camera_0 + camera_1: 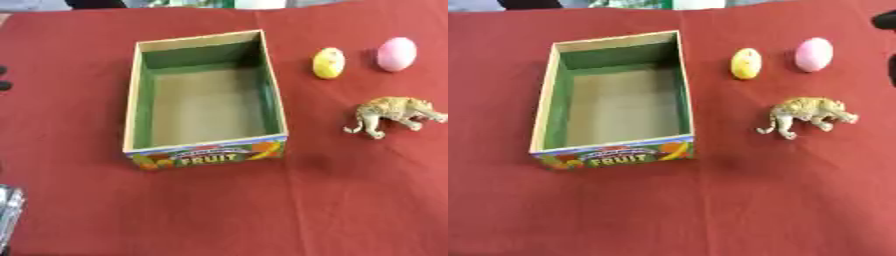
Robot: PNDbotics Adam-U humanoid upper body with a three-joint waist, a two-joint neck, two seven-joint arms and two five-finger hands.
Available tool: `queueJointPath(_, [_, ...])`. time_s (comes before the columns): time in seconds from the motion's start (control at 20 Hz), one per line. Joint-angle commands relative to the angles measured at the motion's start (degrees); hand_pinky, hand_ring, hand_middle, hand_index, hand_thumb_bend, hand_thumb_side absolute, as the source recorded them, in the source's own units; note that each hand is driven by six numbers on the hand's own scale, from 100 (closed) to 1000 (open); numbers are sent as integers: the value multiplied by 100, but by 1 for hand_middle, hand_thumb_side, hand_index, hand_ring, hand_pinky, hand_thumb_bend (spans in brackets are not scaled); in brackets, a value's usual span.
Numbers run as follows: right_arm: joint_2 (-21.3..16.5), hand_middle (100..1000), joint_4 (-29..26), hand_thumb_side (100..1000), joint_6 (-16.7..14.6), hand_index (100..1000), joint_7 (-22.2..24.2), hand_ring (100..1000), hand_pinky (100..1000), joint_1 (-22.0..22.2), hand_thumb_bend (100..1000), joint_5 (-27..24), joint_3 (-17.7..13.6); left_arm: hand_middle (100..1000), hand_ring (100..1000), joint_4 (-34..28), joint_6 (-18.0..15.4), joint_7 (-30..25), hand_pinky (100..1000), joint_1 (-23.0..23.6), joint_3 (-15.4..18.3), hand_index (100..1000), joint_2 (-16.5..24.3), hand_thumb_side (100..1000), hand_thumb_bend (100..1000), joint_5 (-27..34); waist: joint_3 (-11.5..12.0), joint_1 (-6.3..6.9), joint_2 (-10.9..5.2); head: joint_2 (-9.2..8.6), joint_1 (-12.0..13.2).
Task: Pick up objects on the table and place them in the box.
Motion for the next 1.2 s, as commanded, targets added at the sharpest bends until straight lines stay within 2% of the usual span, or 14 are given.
queueJointPath(0.05, [-627,828,-87,1000,45,883,181,870,829,-181,100,222,34,671,603,-84,36,-12,530,14,-1,750,234,891,100,-17,-7,-14,-130,68,-13])
queueJointPath(0.3, [-1189,804,-87,1000,72,877,636,865,830,-577,100,106,233,671,603,-84,58,-52,530,72,-19,747,296,890,100,-10,-35,-6,-183,68,3])
queueJointPath(0.45, [-1424,820,-87,1000,88,878,986,868,832,-818,100,153,423,671,604,-84,67,-73,530,76,-30,747,306,889,100,-1,-42,-7,-209,68,-21])
queueJointPath(0.7, [-1633,831,-87,1000,16,875,1478,876,841,-1197,100,341,693,672,604,-84,70,-106,530,65,-46,747,321,888,100,11,-31,-13,-237,60,-49])
queueJointPath(0.85, [-1687,841,-87,1000,-102,873,1779,884,848,-1416,101,409,815,672,604,-84,72,-126,530,61,-56,747,329,889,100,17,-25,-20,-243,129,-39])
queueJointPath(1.0, [-1717,853,-87,998,-238,879,2120,894,858,-1592,216,461,899,672,604,-84,78,-142,530,65,-60,747,333,888,100,17,-19,-33,-243,199,15])
queueJointPath(1.2, [-1721,847,-87,942,-372,884,2522,896,857,-1765,264,473,969,672,604,-84,78,-155,530,65,-64,745,335,889,100,12,-7,-48,-232,213,92])
